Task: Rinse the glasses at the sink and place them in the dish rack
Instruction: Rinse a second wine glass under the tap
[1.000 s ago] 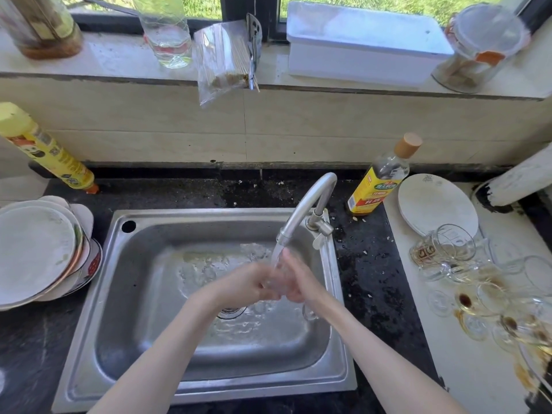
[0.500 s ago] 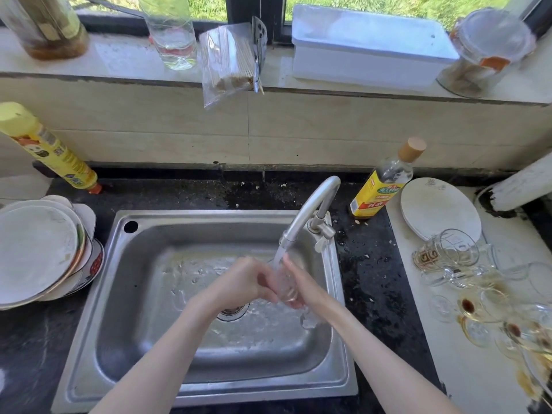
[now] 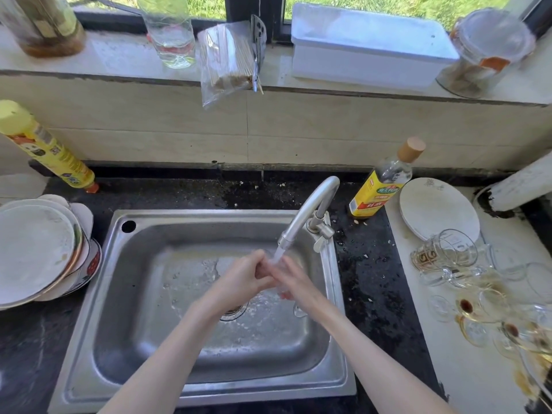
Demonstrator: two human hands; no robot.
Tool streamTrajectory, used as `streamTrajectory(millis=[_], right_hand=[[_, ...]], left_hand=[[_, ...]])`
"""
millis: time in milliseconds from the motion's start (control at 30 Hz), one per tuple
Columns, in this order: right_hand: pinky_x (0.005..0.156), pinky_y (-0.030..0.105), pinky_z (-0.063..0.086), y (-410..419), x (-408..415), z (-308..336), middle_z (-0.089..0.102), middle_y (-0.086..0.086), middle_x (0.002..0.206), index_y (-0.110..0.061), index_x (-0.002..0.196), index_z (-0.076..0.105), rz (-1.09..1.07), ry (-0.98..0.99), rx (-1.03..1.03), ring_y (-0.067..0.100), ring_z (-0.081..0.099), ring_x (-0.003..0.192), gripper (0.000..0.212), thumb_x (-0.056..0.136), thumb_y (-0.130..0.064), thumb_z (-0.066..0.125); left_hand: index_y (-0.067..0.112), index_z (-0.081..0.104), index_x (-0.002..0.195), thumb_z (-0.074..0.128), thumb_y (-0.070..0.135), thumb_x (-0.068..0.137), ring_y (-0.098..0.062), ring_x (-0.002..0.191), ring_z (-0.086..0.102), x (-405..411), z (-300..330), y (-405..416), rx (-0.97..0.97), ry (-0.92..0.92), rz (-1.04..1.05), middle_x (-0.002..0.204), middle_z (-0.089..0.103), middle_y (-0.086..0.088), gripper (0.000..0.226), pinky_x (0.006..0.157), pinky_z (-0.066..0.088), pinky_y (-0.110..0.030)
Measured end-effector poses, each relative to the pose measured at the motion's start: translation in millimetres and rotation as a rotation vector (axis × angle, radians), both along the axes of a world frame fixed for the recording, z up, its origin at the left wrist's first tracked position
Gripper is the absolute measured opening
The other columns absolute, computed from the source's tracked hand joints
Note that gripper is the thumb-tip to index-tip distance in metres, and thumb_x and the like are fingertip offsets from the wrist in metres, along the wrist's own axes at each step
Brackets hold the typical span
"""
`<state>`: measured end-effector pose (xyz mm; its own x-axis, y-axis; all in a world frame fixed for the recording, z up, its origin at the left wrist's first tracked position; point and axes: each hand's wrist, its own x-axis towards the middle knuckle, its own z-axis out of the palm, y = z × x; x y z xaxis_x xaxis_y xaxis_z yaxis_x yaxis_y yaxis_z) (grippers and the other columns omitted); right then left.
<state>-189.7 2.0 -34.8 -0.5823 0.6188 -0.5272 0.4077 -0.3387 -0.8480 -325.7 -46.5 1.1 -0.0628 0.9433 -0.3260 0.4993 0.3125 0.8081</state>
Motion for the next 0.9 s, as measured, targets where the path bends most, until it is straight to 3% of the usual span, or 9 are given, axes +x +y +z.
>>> streamTrajectory(millis=[133,200,300,367,500,600,733,800,900], right_hand=[[0.049,0.019,0.036,6.6,1.5,4.7,0.06,0.007,0.06,-0.012,0.08,0.064,-0.046,-0.052,-0.104,0.011,0.051,0.048,0.067,0.096,-0.056,0.016],[0.035,0.014,0.027,7.0,2.6,4.1,0.048,-0.007,0.04,-0.018,0.064,0.059,-0.052,-0.021,-0.167,0.002,0.038,0.032,0.067,0.096,-0.054,0.012],[0.042,0.015,0.025,4.5,2.2,1.4,0.051,-0.01,0.057,-0.022,0.093,0.062,-0.035,0.004,-0.105,0.001,0.035,0.041,0.047,0.098,-0.052,0.026],[0.047,0.014,0.03,2.7,3.8,-0.6,0.055,-0.007,0.075,-0.013,0.115,0.056,-0.01,0.027,-0.064,0.001,0.043,0.051,0.038,0.098,-0.043,0.04],[0.049,0.018,0.039,4.6,-0.4,4.2,0.06,-0.007,0.056,-0.017,0.08,0.06,-0.038,-0.039,-0.1,0.003,0.05,0.047,0.054,0.101,-0.046,0.02],[0.041,0.02,0.025,3.6,-1.9,5.0,0.053,-0.003,0.048,-0.018,0.07,0.056,-0.036,-0.042,-0.13,0.008,0.037,0.039,0.066,0.099,-0.052,0.008],[0.051,0.017,0.029,3.1,1.4,2.9,0.053,-0.012,0.067,-0.026,0.097,0.057,-0.008,0.012,-0.069,0.003,0.036,0.053,0.043,0.097,-0.053,0.024],[0.052,0.018,0.028,3.1,2.6,0.3,0.05,-0.005,0.075,-0.021,0.11,0.058,-0.038,0.055,-0.09,0.005,0.033,0.056,0.049,0.09,-0.057,0.032],[0.045,0.016,0.027,3.7,6.4,-13.0,0.058,0.001,0.068,-0.018,0.107,0.066,-0.053,0.054,-0.145,0.004,0.038,0.047,0.07,0.094,-0.062,0.013]], left_hand=[[0.023,0.068,0.082,0.066,0.007,0.082,0.008,0.08,0.06,-6.0,3.0,-3.5,-0.142,-0.079,-0.312,0.081,0.064,0.022,0.015,0.079,0.045,-0.013],[0.025,0.069,0.07,0.071,0.005,0.076,0.008,0.07,0.06,-6.3,4.2,-2.2,-0.145,-0.119,-0.229,0.072,0.068,0.016,0.022,0.071,0.044,-0.01],[0.021,0.053,0.061,0.079,0.006,0.068,0.003,0.051,0.048,-3.3,-0.7,-0.8,-0.046,-0.043,0.01,0.059,0.056,0.01,0.03,0.052,0.036,-0.011],[0.019,0.048,0.064,0.079,0.011,0.068,-0.002,0.052,0.044,-3.2,-4.8,-3.4,-0.008,-0.044,0.073,0.061,0.053,0.008,0.033,0.053,0.034,-0.015],[0.009,0.067,0.085,0.069,0.002,0.079,0.008,0.073,0.061,-4.3,-0.1,-5.2,-0.069,-0.115,-0.266,0.079,0.066,0.014,0.009,0.069,0.042,-0.007],[0.011,0.07,0.073,0.077,0.005,0.071,0.002,0.069,0.064,-7.3,2.4,-2.4,-0.084,-0.112,-0.181,0.073,0.072,0.007,0.009,0.067,0.045,-0.011],[0.017,0.048,0.062,0.082,0.007,0.063,-0.004,0.05,0.044,-3.9,-1.5,-4.9,-0.009,-0.039,0.091,0.058,0.054,0.006,0.036,0.049,0.035,-0.016],[0.021,0.05,0.065,0.079,0.007,0.068,-0.003,0.054,0.045,-4.6,-1.5,-8.0,0.048,-0.041,0.085,0.063,0.055,0.007,0.033,0.054,0.037,-0.015],[0.032,0.059,0.071,0.07,0.006,0.078,0.001,0.076,0.053,-12.8,1.3,-9.4,0.152,-0.011,-0.077,0.072,0.061,0.019,0.029,0.071,0.04,-0.012]])
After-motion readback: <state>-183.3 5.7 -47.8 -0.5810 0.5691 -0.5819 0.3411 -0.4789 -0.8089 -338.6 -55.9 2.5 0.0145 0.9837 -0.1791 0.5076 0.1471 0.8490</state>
